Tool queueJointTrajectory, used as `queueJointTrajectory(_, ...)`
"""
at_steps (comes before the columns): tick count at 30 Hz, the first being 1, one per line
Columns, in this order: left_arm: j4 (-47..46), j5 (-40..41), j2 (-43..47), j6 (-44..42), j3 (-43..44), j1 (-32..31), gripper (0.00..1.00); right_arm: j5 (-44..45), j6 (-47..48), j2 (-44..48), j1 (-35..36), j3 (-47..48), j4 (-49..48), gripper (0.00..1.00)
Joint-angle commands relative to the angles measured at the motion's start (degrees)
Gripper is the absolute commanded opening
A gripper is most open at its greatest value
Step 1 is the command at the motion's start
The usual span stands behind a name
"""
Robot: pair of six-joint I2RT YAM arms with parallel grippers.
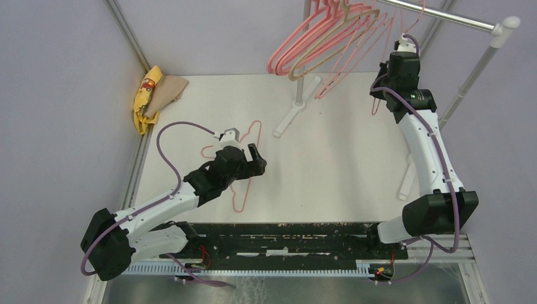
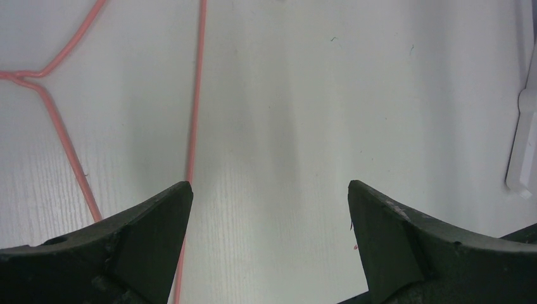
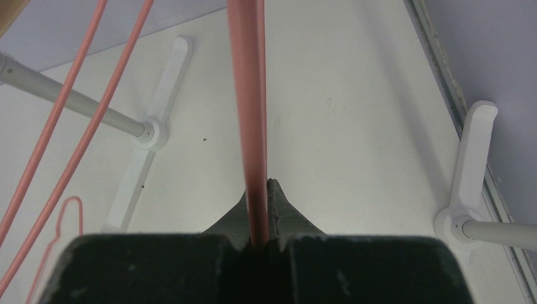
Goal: Organize the hangers
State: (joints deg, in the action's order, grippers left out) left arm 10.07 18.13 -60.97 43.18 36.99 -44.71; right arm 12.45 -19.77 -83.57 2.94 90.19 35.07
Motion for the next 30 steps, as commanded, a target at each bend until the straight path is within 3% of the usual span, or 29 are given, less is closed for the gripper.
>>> queueJointTrajectory(1,-2.86,0.95,-0.4,-2.7,2.07,0.07,0.99,-1.4,1.98,-1.46,2.64,3.58,5.36,0.01)
queueJointTrajectory(18,-1.53,1.37,1.15,-2.81,2.21,0.06,0.99,1.09,3.6,-7.34,8.99,9.91,10.61,0.03)
queueJointTrajectory(22,-1.48,1.33,1.29,-2.53,2.21,0.06,0.99,2.73,3.35,-5.49,9.12,9.06,10.56,0.2)
queueJointTrajectory(26,-1.46,1.07,1.23,-2.44,2.39,0.06,0.99,4.46,2.73,-0.62,9.1,5.93,8.14,0.46)
queueJointTrajectory(30,-1.5,1.01,1.34,-2.39,2.47,0.06,0.99,5.31,2.56,3.97,9.08,4.45,8.01,0.56)
